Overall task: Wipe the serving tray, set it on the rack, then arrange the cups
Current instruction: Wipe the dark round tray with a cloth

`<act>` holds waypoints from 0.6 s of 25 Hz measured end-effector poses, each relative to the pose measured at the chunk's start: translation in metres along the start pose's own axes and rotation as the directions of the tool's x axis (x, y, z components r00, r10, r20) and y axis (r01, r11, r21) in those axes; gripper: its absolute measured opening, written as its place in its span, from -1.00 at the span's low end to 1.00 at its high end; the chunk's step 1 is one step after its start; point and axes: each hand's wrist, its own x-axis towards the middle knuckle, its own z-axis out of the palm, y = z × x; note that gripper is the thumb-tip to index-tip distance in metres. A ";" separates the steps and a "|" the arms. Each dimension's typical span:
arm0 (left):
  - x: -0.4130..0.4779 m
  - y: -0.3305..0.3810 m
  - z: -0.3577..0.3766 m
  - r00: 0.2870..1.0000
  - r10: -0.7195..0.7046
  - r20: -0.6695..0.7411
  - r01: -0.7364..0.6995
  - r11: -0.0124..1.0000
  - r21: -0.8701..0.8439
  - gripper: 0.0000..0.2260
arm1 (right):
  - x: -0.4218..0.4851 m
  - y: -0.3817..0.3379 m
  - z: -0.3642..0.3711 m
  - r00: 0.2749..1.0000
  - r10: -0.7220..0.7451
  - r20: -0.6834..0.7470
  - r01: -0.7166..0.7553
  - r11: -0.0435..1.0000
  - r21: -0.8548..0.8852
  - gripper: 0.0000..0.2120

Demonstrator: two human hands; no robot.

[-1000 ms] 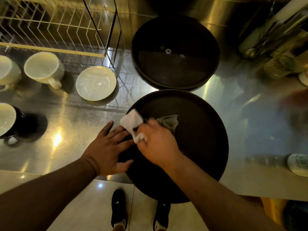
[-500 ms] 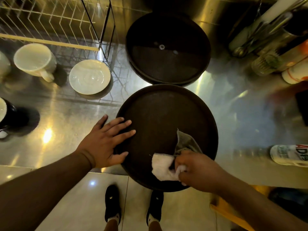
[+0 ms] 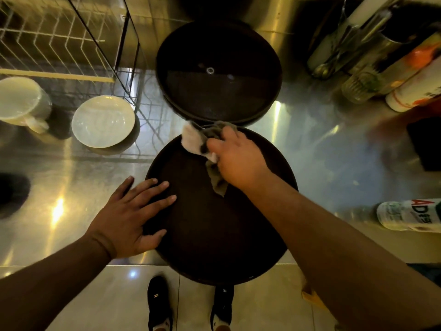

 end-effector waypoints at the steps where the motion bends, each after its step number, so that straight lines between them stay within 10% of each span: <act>1: 0.001 0.001 -0.001 1.000 -0.003 -0.001 0.003 1.000 0.001 -0.34 | -0.009 0.014 -0.004 0.998 0.063 0.028 -0.063 0.998 -0.006 -0.76; 7: 0.003 0.003 -0.003 1.000 -0.009 -0.002 0.009 1.000 -0.004 -0.33 | -0.121 0.039 -0.021 0.889 0.433 0.149 -0.426 0.902 -0.074 -0.81; 15: 0.003 0.007 -0.010 0.998 -0.026 0.054 0.025 1.000 0.008 -0.33 | -0.153 -0.066 -0.005 0.903 0.205 0.377 -0.319 0.909 0.269 -0.82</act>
